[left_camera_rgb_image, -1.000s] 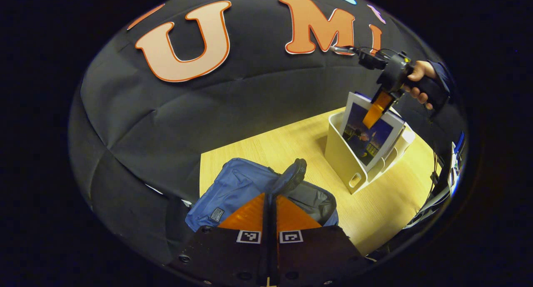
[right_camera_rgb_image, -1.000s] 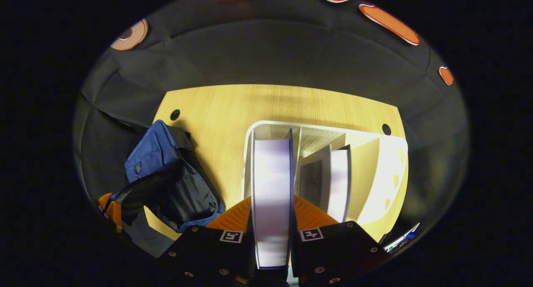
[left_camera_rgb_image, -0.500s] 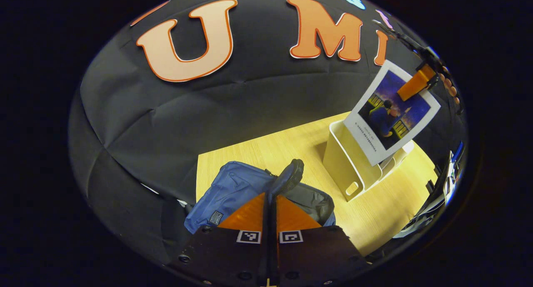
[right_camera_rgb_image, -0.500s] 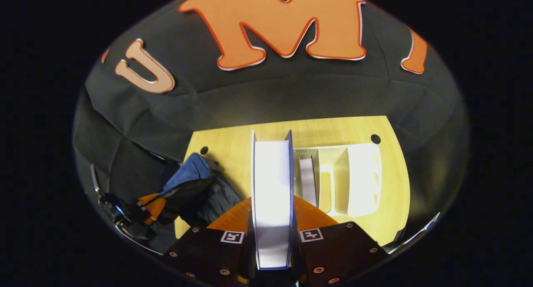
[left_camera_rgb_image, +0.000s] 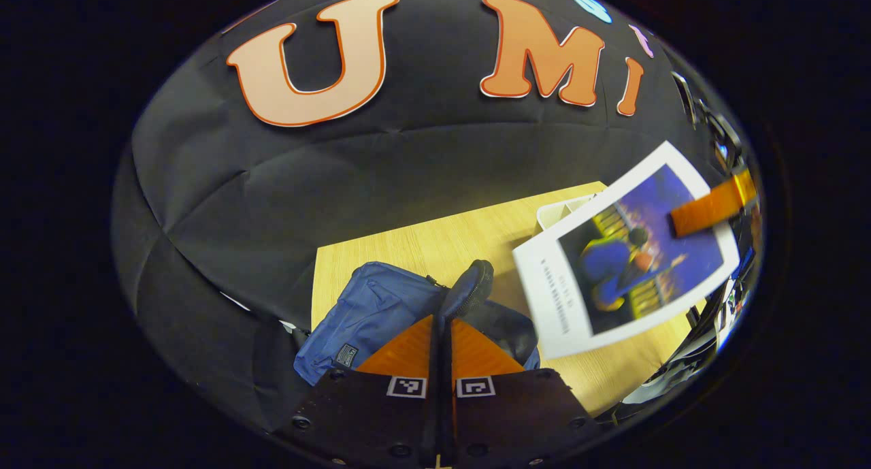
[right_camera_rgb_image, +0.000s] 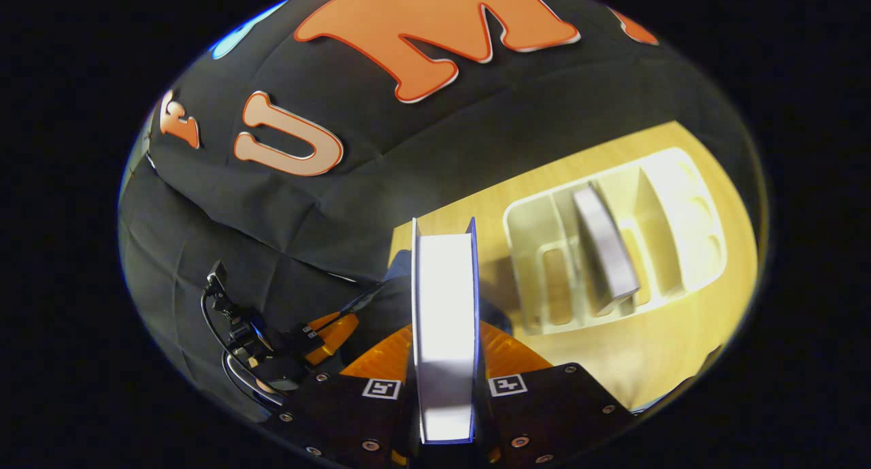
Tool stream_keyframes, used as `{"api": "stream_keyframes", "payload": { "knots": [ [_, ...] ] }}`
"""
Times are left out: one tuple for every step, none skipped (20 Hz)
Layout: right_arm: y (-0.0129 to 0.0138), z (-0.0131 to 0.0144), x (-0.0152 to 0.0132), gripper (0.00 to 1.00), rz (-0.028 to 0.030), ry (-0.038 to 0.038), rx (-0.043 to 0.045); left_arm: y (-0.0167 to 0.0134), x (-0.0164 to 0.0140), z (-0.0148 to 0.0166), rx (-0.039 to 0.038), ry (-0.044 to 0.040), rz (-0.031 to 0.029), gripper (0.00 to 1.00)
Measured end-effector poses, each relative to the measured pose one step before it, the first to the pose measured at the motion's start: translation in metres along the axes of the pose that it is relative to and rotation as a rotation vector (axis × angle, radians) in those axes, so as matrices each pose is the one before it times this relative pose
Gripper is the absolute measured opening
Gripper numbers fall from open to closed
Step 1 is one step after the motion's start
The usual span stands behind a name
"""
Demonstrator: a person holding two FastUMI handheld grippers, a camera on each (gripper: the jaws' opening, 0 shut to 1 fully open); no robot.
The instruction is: Open the schoolbag, grab two books from the bookshelf and put them into the schoolbag.
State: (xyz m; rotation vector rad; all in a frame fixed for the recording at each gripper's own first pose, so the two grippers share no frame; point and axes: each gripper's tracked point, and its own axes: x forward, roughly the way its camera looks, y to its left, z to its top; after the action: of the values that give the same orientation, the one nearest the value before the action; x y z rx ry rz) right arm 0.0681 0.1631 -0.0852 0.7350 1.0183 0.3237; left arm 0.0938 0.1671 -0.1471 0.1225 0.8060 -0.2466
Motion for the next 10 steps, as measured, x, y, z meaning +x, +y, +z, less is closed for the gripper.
{"api": "stream_keyframes", "payload": {
  "knots": [
    [-0.00277,-0.01768,0.01705,0.32,0.01653,0.01219,0.04259,-0.00400,0.00275,-0.00060,-0.00833,0.00358,-0.00836,0.02],
    [-0.00210,-0.01476,0.01457,0.32,0.00856,0.00996,0.04694,-0.00295,0.00027,-0.00108,-0.00026,0.00212,-0.00686,0.02],
    [-0.00440,-0.01100,0.01401,0.32,0.00720,0.00211,0.05309,-0.00164,-0.00050,0.00012,-0.00360,-0.00522,-0.00609,0.02],
    [-0.00719,-0.00709,0.01456,0.32,0.00357,-0.00676,0.04617,-0.00080,0.00024,-0.00137,-0.00317,0.00190,-0.00568,0.02],
    [-0.00282,-0.00439,0.01539,0.32,-0.00010,-0.01643,0.03248,-0.00036,0.00024,-0.00041,-0.00334,-0.00077,-0.00195,0.02],
    [-0.00058,-0.00610,0.00938,0.32,-0.01049,-0.02228,0.00322,0.00000,0.00100,-0.00093,-0.00012,0.00411,-0.00130,0.02],
    [-0.00118,-0.00232,0.00967,0.32,-0.00908,-0.03277,0.00026,0.00049,0.00060,-0.00063,-0.00135,-0.00277,-0.00174,0.02],
    [0.00052,-0.00834,0.01089,0.32,0.00009,-0.01961,-0.00190,-0.00045,0.00097,0.00039,0.00275,-0.00968,-0.00307,0.02],
    [0.00016,-0.00907,0.01192,0.32,0.01216,0.00393,0.00337,-0.00046,0.00099,0.00065,0.00446,-0.01839,-0.00097,0.02],
    [-0.00115,-0.00712,0.01428,0.32,0.00082,-0.00851,0.03736,-0.00551,0.00198,-0.00334,0.00416,0.00628,-0.01444,0.02]
  ]
}}
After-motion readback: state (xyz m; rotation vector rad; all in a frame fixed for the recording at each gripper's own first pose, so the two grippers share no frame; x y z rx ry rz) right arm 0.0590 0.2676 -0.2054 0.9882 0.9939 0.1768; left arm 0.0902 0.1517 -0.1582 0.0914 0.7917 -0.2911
